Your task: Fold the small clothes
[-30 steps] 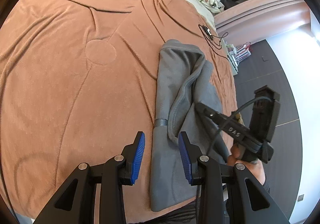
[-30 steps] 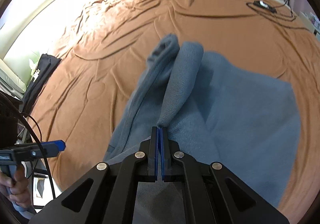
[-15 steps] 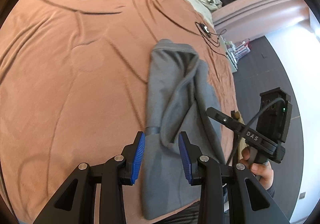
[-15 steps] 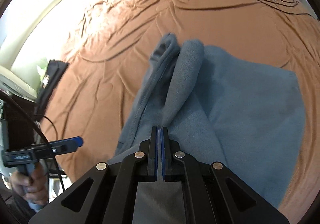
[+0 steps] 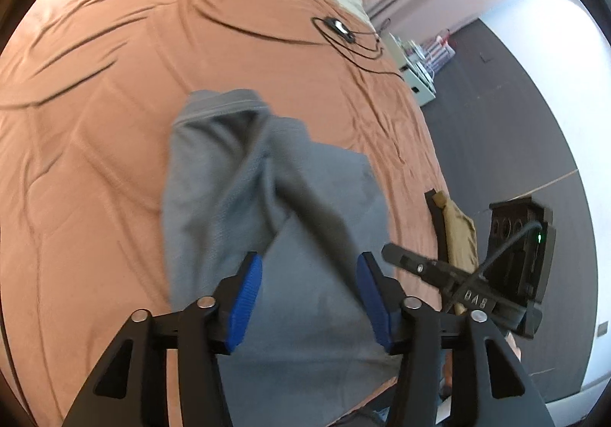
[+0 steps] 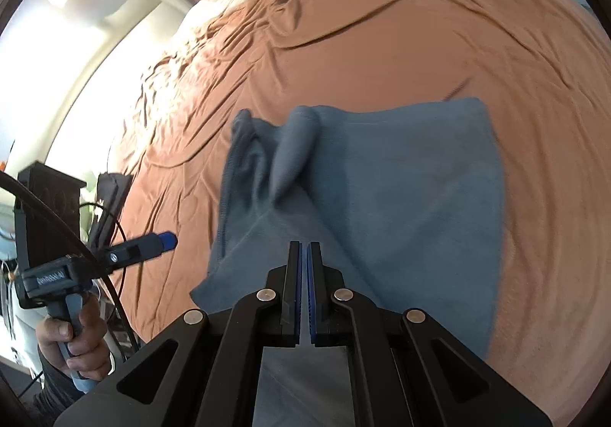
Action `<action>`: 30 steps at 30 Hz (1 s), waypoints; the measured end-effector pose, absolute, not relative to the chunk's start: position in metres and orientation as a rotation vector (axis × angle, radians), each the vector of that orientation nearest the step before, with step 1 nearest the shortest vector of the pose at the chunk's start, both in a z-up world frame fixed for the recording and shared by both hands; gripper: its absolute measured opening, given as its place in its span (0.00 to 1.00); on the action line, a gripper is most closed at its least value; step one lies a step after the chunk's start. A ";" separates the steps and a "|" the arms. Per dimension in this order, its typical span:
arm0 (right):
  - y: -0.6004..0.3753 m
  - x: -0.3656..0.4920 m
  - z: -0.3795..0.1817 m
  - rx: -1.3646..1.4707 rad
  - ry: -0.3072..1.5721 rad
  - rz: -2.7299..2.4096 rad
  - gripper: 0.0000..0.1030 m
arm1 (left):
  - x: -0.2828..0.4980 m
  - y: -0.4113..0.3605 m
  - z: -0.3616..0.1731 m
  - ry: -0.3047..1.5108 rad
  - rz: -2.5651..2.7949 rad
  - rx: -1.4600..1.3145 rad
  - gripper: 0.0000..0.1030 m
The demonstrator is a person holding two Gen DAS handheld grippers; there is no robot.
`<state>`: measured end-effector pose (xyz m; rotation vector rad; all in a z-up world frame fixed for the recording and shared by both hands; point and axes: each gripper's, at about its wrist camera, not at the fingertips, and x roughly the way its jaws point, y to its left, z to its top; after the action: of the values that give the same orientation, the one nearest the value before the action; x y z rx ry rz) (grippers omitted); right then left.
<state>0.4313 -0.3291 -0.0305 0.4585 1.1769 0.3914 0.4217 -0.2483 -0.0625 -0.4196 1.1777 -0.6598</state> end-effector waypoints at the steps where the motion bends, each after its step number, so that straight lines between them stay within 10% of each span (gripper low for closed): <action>1: -0.332 0.427 -0.031 0.464 1.176 0.384 0.00 | 0.424 -0.257 -0.062 1.181 -0.665 -0.405 0.54; 4: -0.349 0.416 -0.034 0.492 1.176 0.353 0.01 | 0.431 -0.287 -0.060 1.186 -0.654 -0.321 0.59; 6: -0.359 0.408 -0.035 0.508 1.176 0.324 0.19 | 0.434 -0.304 -0.060 1.190 -0.652 -0.289 0.60; 8: -0.367 0.401 -0.033 0.518 1.158 0.301 0.60 | 0.436 -0.320 -0.062 1.197 -0.650 -0.243 0.62; 16: -0.378 0.369 -0.028 0.541 1.146 0.241 0.62 | 0.451 -0.351 -0.085 1.246 -0.538 -0.153 0.62; 18: -0.379 0.363 -0.026 0.550 1.144 0.232 0.62 | 0.452 -0.353 -0.091 1.254 -0.514 -0.149 0.51; 20: -0.380 0.360 -0.025 0.548 1.146 0.234 0.62 | 0.453 -0.353 -0.094 1.267 -0.496 -0.132 0.09; 30: -0.372 0.374 -0.031 0.555 1.158 0.263 0.62 | 0.440 -0.312 -0.092 1.265 -0.534 -0.197 0.03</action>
<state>0.3744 -0.3717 -0.0315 0.5551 1.1575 0.2628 0.4400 -0.3122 -0.0924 -0.1967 1.2651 -0.5339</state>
